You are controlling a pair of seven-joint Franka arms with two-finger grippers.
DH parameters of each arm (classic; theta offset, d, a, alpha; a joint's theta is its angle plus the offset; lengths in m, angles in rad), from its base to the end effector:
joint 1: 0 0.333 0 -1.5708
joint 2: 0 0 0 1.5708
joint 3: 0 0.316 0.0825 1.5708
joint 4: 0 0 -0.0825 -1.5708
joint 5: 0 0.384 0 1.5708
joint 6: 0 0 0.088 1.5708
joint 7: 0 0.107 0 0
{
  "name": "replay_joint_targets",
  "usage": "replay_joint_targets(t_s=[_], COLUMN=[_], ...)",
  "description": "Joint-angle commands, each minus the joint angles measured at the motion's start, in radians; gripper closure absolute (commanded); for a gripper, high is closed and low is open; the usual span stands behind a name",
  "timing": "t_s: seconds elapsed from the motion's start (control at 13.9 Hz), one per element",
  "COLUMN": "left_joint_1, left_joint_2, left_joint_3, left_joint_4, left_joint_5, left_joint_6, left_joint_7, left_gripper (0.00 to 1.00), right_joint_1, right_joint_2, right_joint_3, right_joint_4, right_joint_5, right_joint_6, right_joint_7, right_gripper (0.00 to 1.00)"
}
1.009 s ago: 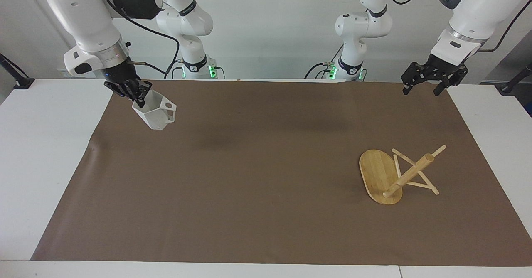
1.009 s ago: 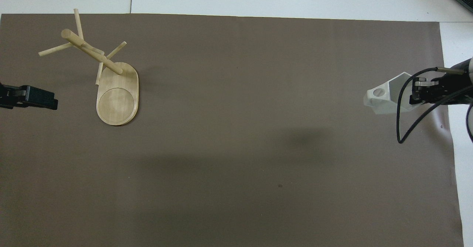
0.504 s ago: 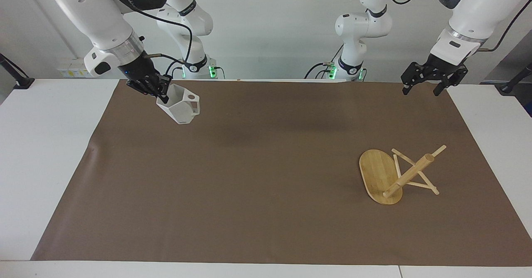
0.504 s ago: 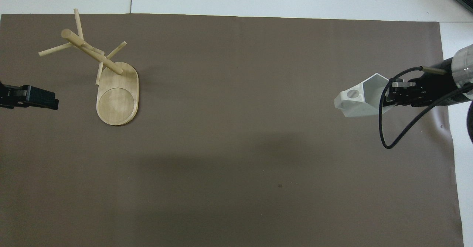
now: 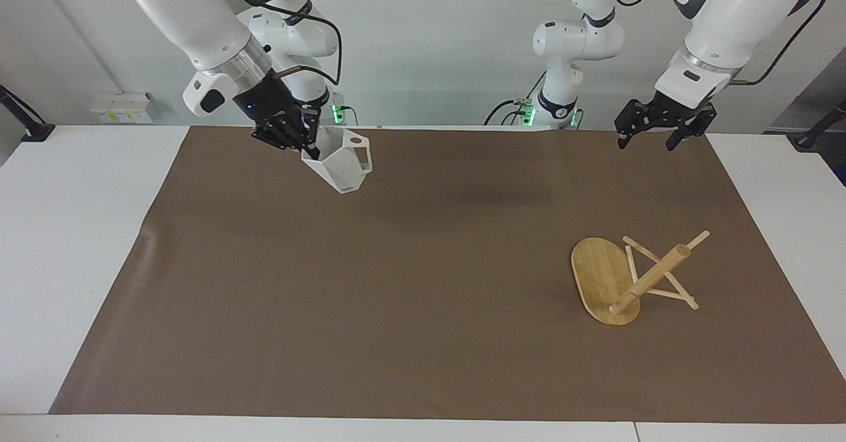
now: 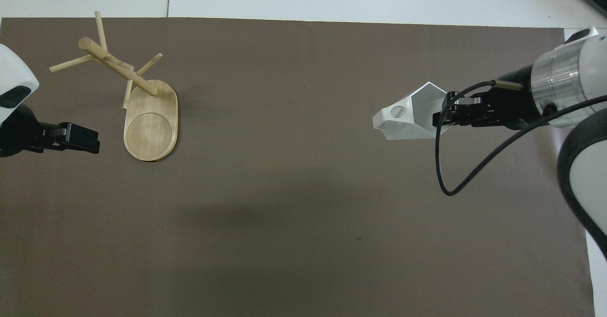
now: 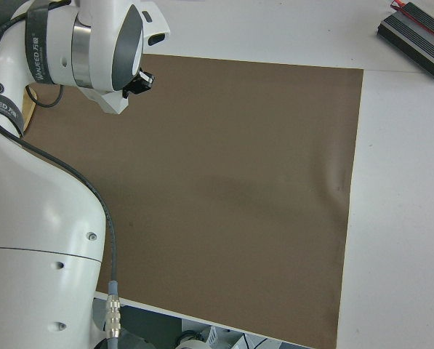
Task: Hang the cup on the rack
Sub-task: 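Carry the mug toward the left gripper while the left gripper approaches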
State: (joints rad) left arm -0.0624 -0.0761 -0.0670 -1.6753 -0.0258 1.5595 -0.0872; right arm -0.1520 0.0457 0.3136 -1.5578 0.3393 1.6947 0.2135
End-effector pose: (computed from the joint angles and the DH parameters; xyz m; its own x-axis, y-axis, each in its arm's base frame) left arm 0.5232 -0.0722 0.6154 0.9983 -0.0420 -0.0415 -0.0413 -0.9990 0.0171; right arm 0.5683 0.1205 0.6234 0.9966 -0.0812 0.0104 -0.0721 -0.9316 -0.3562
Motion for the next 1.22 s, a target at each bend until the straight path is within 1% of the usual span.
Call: replay_joint_targets(t_s=[0.0,0.07,0.22,0.29,0.36,0.43,0.5,0.65,0.72,0.86,0.94,1.01,1.15], left_joint_1=[-0.051,-0.066,-0.071,-0.086,-0.118,-0.132,-0.134,-0.117,-0.102,-0.074,-0.065,-0.045,-0.040], left_joint_2=[-0.051,-0.066,-0.095,-0.111,-0.122,-0.138,-0.140,-0.148,-0.160,-0.175,-0.178,-0.182,-0.182], left_joint_3=[0.001,0.001,0.001,-0.002,-0.002,-0.002,-0.004,0.001,0.006,0.006,0.007,0.007,0.007], left_joint_4=[-0.067,-0.098,-0.150,-0.173,-0.200,-0.231,-0.239,-0.270,-0.291,-0.326,-0.345,-0.365,-0.395], left_joint_5=[-0.013,-0.041,-0.146,-0.152,-0.152,-0.152,-0.169,-0.338,-0.405,-0.515,-0.572,-0.635,-0.742], left_joint_6=[0.001,0.007,0.007,0.020,0.045,0.075,0.101,0.151,0.166,0.198,0.223,0.249,0.315], left_joint_7=[-0.191,-0.285,-0.491,-0.585,-0.647,-0.704,-0.751,-0.854,-0.912,-0.959,-0.994,-1.050,-1.126], left_gripper=[0.00,0.00,0.00,0.00,0.00,0.00,0.00,0.00,0.00,0.00,0.00,0.00,0.00], right_joint_1=[-0.004,-0.004,-0.003,-0.003,-0.003,-0.003,-0.003,0.000,0.000,0.000,0.002,0.002,0.011], right_joint_2=[0.005,0.006,0.006,0.006,0.006,0.006,0.005,0.005,0.005,0.006,0.006,0.006,0.014], right_joint_3=[0.073,0.100,0.120,0.127,0.128,0.130,0.134,0.159,0.174,0.202,0.219,0.228,0.234], right_joint_4=[-0.001,-0.002,-0.011,-0.011,-0.015,-0.022,-0.027,-0.041,-0.057,-0.080,-0.087,-0.088,-0.088], right_joint_5=[0.026,0.026,0.027,0.053,0.111,0.157,0.185,0.233,0.272,0.348,0.363,0.365,0.366], right_joint_6=[0.078,0.120,0.143,0.143,0.149,0.152,0.154,0.186,0.228,0.316,0.345,0.353,0.359], right_joint_7=[0.026,0.029,0.032,0.044,0.065,0.096,0.121,0.159,0.179,0.223,0.233,0.236,0.236], right_gripper=[1.00,1.00,1.00,1.00,1.00,1.00,1.00,1.00,1.00,1.00,1.00,1.00,1.00])
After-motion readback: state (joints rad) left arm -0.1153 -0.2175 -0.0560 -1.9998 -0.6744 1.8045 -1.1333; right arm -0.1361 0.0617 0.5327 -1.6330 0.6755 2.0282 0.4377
